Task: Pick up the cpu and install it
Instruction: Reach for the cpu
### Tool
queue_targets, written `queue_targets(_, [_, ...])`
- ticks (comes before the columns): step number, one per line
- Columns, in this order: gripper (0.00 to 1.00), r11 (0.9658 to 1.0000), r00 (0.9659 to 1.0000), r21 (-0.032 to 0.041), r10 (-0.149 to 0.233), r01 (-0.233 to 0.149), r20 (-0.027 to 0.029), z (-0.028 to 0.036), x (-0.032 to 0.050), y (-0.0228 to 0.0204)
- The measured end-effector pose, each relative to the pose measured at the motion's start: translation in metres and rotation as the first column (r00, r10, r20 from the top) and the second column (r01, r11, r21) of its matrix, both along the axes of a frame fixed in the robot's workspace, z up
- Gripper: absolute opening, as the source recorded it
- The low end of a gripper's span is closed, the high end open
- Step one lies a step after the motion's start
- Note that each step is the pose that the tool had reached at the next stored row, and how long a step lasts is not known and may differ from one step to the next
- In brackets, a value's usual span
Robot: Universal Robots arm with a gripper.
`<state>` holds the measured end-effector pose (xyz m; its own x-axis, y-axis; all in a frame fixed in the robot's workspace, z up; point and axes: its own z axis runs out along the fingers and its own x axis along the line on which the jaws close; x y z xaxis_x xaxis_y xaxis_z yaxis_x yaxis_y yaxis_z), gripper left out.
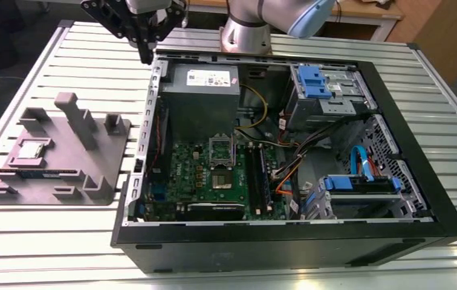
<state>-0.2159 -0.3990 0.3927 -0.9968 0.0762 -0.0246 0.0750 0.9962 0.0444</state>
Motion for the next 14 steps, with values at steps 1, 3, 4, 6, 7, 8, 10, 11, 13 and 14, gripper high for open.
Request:
queue_targets(1, [0.11, 1.0, 1.0, 0.0, 0.0, 0.0, 0.0, 0.0, -0.0013, 0.0])
queue_targets(3, [0.11, 1.0, 1.0, 0.0, 0.0, 0.0, 0.0, 0.0, -0.0039, 0.0])
queue_targets(4, [0.11, 1.0, 1.0, 0.0, 0.0, 0.0, 0.0, -0.0001, -0.0053, 0.0])
queue_targets(6, [0.11, 1.0, 1.0, 0.0, 0.0, 0.0, 0.0, -0.0001, -0.0084, 0.0])
queue_targets(7, [0.11, 1.0, 1.0, 0.0, 0.0, 0.0, -0.0001, -0.0001, -0.01, 0.0])
queue_targets(8, [0.11, 1.0, 1.0, 0.0, 0.0, 0.0, 0.0, -0.0001, -0.0117, 0.0])
queue_targets(10, [0.11, 1.0, 1.0, -0.0001, 0.0, 0.0, -0.0001, -0.0001, -0.0152, 0.0])
queue_targets(11, [0.11, 1.0, 1.0, -0.0001, 0.0, 0.0, -0.0001, -0.0002, -0.017, 0.0])
queue_targets(13, [0.11, 1.0, 1.0, -0.0001, 0.0, 0.0, 0.0, -0.0003, -0.0209, 0.0])
queue_targets(14, [0.11, 1.0, 1.0, 0.0, 0.0, 0.0, 0.0, -0.0003, -0.0226, 0.0])
